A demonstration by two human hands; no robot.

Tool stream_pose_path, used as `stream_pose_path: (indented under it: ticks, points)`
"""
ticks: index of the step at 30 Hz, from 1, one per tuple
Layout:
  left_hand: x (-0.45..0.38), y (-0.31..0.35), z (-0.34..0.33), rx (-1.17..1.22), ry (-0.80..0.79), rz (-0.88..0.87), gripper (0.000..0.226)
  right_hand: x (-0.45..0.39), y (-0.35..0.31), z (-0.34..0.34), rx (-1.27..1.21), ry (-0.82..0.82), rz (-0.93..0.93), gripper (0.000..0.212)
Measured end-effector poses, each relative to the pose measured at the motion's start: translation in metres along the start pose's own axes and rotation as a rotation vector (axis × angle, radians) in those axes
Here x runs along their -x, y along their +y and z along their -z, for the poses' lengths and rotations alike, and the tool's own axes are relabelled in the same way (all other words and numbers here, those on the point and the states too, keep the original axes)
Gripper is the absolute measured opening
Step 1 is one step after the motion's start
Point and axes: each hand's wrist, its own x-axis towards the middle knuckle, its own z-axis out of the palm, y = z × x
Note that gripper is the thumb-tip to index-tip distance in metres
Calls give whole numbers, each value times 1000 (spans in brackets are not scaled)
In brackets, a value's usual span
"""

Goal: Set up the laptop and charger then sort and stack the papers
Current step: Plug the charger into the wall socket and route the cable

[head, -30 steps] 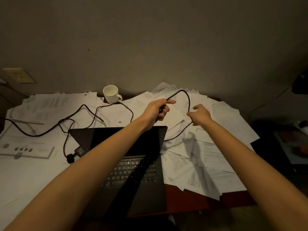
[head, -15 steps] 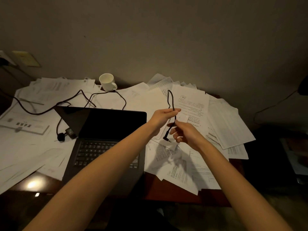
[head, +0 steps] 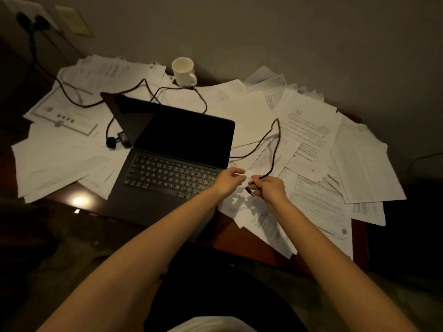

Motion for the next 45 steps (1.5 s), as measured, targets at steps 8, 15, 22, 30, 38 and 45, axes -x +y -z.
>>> stream_pose_path:
  ticks: [8, 15, 22, 30, 38, 45]
  points:
    - [27, -49, -2, 166, -95, 121, 9, 8, 36, -16, -49, -50, -208, 18]
    - [40, -74, 18, -705, 15, -202, 27, 30, 15, -3, 856, -203, -105, 48]
    - [44, -84, 14, -959, 1, -322, 29, 20, 34, -17, 511, -450, -483, 36]
    - [39, -94, 19, -821, 155, -180, 33, -4, 45, -36, 311, -196, -169, 26]
    - [20, -96, 28, -975, 139, 17, 50, -40, 46, -58, 468, -58, 54, 21]
    - [1, -88, 23, -1090, 125, 99, 51, -62, 59, -65, 372, -105, 68, 31]
